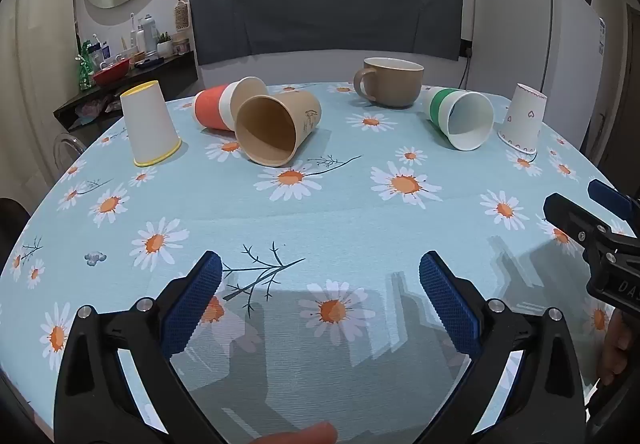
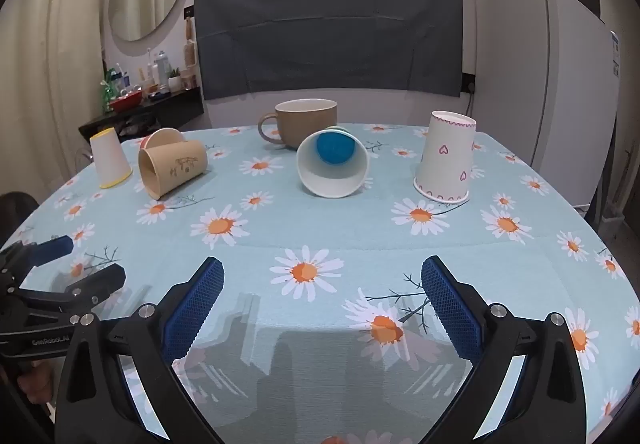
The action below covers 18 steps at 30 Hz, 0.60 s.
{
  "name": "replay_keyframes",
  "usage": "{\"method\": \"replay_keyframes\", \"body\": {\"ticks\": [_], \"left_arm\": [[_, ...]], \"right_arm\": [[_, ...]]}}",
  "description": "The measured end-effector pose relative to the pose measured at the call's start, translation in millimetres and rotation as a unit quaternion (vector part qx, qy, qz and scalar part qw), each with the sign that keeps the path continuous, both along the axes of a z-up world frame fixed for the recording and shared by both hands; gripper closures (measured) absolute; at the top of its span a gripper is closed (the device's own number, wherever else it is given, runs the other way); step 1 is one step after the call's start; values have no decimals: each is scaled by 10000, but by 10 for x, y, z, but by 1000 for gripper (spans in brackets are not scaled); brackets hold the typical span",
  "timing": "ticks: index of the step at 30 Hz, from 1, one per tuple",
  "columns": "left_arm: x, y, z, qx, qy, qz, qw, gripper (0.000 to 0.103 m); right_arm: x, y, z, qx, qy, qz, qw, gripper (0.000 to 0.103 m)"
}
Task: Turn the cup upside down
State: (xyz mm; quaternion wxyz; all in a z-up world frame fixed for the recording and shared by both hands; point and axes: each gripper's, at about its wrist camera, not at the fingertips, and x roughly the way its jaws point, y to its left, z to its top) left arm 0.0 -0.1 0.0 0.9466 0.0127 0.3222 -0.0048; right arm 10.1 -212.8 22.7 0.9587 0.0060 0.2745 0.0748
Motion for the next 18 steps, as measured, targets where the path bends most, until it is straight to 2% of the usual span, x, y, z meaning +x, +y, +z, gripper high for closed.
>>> {"method": "replay_keyframes", "body": {"ticks": [18], "left_arm": [[4,20,-10,-46,16,-13,10000,6]], "right_arm": [[17,25,-15,-48,37,37,10000,8]]}}
